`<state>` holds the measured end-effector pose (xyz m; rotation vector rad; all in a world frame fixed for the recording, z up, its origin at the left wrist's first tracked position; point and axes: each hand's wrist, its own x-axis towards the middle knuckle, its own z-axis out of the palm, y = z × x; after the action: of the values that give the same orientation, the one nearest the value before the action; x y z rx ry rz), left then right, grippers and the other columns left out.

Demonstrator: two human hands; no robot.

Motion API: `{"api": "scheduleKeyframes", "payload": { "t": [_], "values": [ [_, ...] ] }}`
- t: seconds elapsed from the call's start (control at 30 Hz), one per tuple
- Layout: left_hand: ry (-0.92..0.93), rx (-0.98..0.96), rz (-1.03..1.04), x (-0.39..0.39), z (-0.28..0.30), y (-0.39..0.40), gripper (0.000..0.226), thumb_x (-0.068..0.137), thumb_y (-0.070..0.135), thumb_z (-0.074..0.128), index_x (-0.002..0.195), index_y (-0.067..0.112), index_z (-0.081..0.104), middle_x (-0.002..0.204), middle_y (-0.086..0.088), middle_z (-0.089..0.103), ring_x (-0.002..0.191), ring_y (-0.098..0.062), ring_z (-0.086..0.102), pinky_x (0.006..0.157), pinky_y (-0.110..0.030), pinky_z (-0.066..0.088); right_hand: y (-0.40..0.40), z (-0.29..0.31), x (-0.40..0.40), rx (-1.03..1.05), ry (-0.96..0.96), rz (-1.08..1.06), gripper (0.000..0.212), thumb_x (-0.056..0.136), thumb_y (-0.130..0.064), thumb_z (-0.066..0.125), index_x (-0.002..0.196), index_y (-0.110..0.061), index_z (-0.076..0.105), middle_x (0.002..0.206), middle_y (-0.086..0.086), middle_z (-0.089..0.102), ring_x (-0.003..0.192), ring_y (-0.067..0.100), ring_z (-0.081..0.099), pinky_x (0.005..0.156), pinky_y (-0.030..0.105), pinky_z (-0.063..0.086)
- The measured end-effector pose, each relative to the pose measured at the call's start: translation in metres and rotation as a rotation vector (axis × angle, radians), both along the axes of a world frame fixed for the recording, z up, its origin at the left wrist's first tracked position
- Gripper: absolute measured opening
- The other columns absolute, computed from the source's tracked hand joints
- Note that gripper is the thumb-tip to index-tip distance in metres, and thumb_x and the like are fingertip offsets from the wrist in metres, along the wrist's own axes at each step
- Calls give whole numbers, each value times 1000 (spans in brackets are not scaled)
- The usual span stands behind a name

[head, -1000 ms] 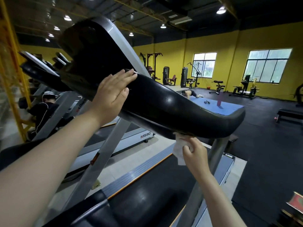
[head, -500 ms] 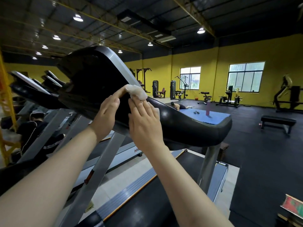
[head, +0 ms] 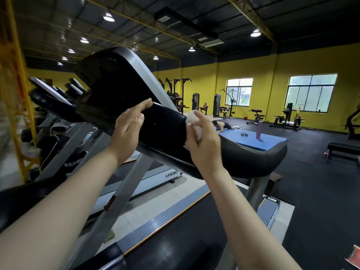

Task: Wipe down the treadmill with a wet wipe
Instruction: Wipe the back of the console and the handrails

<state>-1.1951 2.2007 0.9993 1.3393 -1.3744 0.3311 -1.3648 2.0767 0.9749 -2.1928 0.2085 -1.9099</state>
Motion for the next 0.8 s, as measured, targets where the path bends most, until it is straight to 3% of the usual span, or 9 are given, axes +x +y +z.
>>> {"api": "scheduleKeyframes", "payload": {
  "t": [0.07,0.13,0.2,0.3,0.4,0.5,0.6,0.67,0.8],
  "values": [
    [28,-65,71,-9,2,-6,49,96,29,33,141,25,52,134,16,55,127,10,41,113,-19,28,13,19,16,-163,101,67,23,93,-5,61,114,2,66,109,14,61,98,18,59,86,32,52],
    [54,-106,144,-22,6,-11,46,94,24,36,136,23,55,128,14,56,118,15,42,104,-9,30,19,29,27,-268,158,56,18,92,-6,62,105,-1,72,106,14,58,90,24,59,77,36,52],
    [-36,-130,212,-33,10,-15,41,94,20,39,129,20,59,125,10,58,117,7,48,104,-16,35,14,27,26,-279,149,-59,21,94,-14,58,107,-7,73,111,11,58,93,27,57,80,42,49],
    [-339,-94,293,-58,16,-26,34,94,15,41,118,14,65,124,3,63,121,-11,54,109,-37,39,-7,1,5,-260,140,-250,35,99,-27,46,130,-23,62,139,0,52,123,25,47,104,41,35],
    [-477,35,331,-93,18,-50,34,95,20,40,119,17,64,127,4,63,125,-14,53,111,-42,37,-41,-38,-23,-155,187,-135,47,102,-25,35,148,-20,40,157,-2,32,146,18,25,119,44,20],
    [-607,199,483,-122,11,-77,39,95,28,35,121,22,64,127,6,64,125,-15,53,113,-38,32,-106,-79,-58,35,142,-146,47,103,-23,30,149,-16,36,157,-3,31,148,14,21,121,40,18],
    [-772,306,706,-133,1,-96,42,98,35,32,119,25,67,121,6,68,120,-16,57,116,-37,27,-191,-104,-90,352,82,-225,51,101,-33,22,138,-15,52,146,-1,48,141,19,35,120,43,20],
    [-784,304,778,-134,-2,-100,40,99,34,35,116,22,70,114,2,72,112,-19,61,115,-39,31,-214,-99,-97,487,59,-227,55,97,-36,19,123,-14,62,131,-3,59,130,21,46,117,46,23],
    [-786,263,814,-136,-2,-102,34,97,28,41,110,19,71,108,0,73,105,-22,64,111,-41,36,-150,-65,-66,176,188,-95,44,100,-33,28,118,-13,63,120,1,62,121,19,48,116,38,24]
  ]
}}
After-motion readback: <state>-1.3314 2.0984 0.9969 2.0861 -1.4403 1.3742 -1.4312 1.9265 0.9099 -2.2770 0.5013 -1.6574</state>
